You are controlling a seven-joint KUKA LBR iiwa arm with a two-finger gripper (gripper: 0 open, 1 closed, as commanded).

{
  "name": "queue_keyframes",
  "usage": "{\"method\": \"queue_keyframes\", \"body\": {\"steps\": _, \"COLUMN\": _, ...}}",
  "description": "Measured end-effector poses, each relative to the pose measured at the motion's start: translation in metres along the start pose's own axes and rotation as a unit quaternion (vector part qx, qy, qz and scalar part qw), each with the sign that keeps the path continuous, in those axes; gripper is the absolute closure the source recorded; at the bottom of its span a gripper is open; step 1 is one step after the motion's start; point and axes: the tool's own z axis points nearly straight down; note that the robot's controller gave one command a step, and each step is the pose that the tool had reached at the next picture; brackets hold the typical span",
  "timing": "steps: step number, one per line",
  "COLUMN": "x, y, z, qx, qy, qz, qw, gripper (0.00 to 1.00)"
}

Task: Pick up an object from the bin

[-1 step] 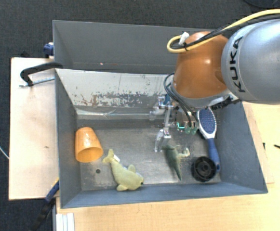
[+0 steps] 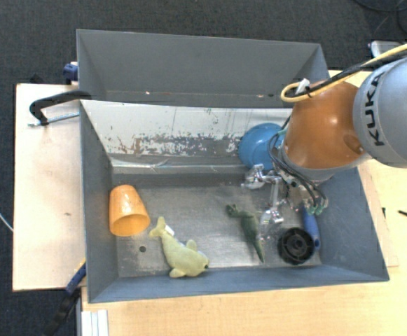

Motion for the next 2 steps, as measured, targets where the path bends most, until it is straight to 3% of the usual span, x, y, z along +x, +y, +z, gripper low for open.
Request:
{"method": "queue_keyframes", "body": {"steps": 1, "x": 0.0271, "y": -0.0172, "z": 0.0416, "qx": -0.002, "qy": -0.0026, "qz": 0.078, "qw": 0.9969, "gripper": 0.0}}
{"method": "queue_keyframes", "body": {"steps": 2, "x": 0.0291, "y": -0.0169, "z": 0.0409, "qx": -0.003, "qy": 0.0018, "qz": 0.077, "qw": 0.997, "gripper": 1.0}}
